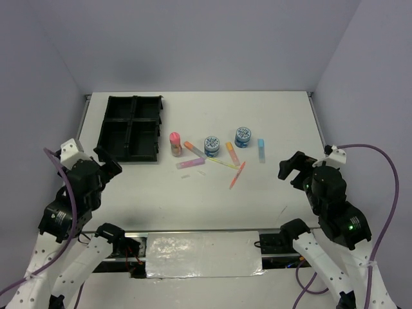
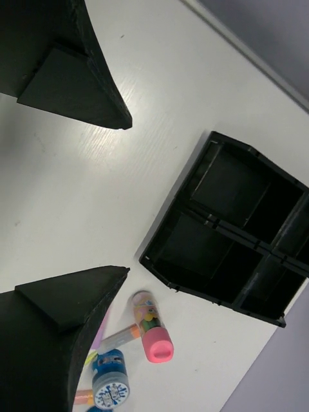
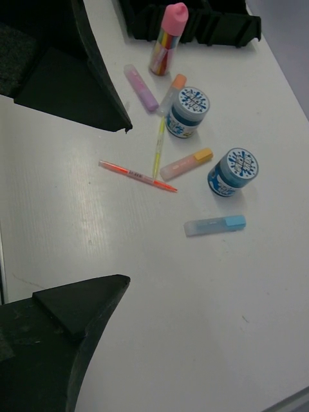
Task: Sort the stationery into containers
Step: Pick up the pen cap from the center of the board.
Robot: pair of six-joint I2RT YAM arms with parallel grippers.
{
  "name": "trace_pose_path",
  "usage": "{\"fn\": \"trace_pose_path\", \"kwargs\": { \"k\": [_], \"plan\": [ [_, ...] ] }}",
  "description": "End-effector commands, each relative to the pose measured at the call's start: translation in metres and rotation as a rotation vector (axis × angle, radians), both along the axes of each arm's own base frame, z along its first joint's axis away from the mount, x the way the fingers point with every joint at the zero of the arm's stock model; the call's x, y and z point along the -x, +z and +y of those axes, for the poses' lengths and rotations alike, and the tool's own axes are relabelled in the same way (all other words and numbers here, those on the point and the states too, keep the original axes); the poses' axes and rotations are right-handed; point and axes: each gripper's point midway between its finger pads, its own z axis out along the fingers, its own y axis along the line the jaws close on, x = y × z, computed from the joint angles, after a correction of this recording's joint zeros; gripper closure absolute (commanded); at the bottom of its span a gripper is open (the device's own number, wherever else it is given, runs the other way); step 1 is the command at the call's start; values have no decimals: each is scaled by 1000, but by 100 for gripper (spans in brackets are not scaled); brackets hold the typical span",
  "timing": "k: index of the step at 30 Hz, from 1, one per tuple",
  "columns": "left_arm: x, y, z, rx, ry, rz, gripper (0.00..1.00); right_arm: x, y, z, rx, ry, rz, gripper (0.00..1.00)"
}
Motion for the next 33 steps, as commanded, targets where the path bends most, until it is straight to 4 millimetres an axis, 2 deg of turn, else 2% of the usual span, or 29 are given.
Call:
{"fn": "trace_pose_path", "kwargs": {
  "k": [1,2,3,4,5,6,7,8,10,12,15,21,27,33],
  "plan": [
    [-3,-9,-9,168,85,41,1,-10,3,11,-21,41,-25,0],
    [-10,-23,-16,199,101,102,1,-11,2,13,-29,45,-28,0],
    [-15,-34,-32,304,99,130,1,-12,0,15,-35,52,-27,0],
    [-23,-56,-43,339,99,199,1,-15,-4,17,-40,55,-25,0],
    [-29,-64,-56,424,110,208,1,-16,-6,19,-45,63,-24,0],
    [-40,-66,-80,491,54,202,1,-17,-11,23,-48,77,-13,0],
    [-46,-80,-91,497,68,244,1,-20,-11,25,-51,83,-18,0],
    [-50,-80,-99,557,117,232,1,-22,-14,27,-52,92,-5,0],
    [-51,-88,-111,505,197,276,1,-24,-16,34,-61,121,1,0],
    [-55,-89,-121,556,283,269,1,-26,-20,39,-64,147,9,0],
    [-70,-119,-151,602,322,359,1,-28,-19,49,-84,191,-3,0],
    [-84,-154,-195,655,406,473,2,-31,-14,52,-68,215,0,0],
    [-87,-184,-224,649,470,546,4,-27,-11,53,-72,232,-31,0],
    [-83,-202,-229,635,528,569,8,-21,-9,53,-84,243,-48,0]
  ]
}}
